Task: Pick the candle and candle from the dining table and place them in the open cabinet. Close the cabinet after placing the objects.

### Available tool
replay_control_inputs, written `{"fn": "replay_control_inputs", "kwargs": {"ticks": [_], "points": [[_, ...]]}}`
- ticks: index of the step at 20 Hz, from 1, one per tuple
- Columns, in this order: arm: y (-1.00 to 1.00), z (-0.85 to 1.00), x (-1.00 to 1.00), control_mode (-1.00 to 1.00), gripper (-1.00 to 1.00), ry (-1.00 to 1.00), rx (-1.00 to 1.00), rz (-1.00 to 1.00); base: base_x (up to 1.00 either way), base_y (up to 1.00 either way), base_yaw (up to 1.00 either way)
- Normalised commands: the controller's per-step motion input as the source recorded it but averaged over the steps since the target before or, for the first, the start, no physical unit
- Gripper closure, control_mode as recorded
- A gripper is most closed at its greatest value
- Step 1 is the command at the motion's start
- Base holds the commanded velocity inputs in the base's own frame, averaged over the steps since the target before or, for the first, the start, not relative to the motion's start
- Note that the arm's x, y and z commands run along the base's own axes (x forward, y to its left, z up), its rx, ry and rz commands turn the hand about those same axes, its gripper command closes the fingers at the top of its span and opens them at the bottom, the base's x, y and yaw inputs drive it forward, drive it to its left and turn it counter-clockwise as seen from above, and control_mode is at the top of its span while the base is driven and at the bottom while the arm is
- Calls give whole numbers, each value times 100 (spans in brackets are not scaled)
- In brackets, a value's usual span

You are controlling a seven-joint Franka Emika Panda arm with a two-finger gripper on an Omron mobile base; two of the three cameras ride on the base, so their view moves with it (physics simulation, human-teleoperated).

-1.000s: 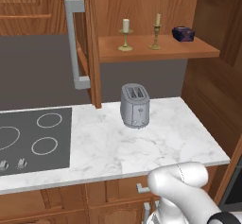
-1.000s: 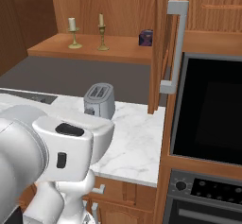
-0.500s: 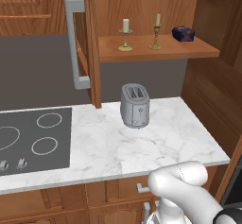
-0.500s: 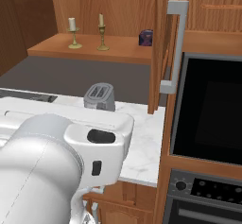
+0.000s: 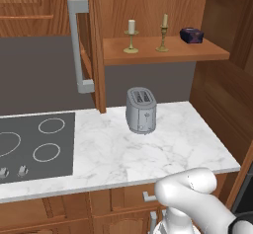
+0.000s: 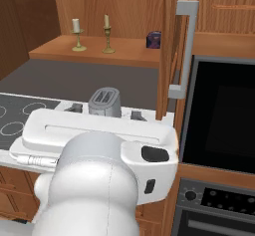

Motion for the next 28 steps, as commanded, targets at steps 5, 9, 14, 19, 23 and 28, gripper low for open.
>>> {"fn": "replay_control_inputs", "kwargs": {"ticks": [5,9,14,19,23,28], "points": [[-43,0,0,-100,-100,0,2,0,0,0,0],[-40,0,0,-100,-100,0,1,0,0,0,0],[-25,0,0,-100,-100,0,0,1,0,0,0],[0,0,0,-100,-100,-2,0,4,0,0,0],[0,0,11,-100,-100,-1,0,2,0,0,0],[0,0,9,-100,-100,-1,0,1,0,0,0]]}}
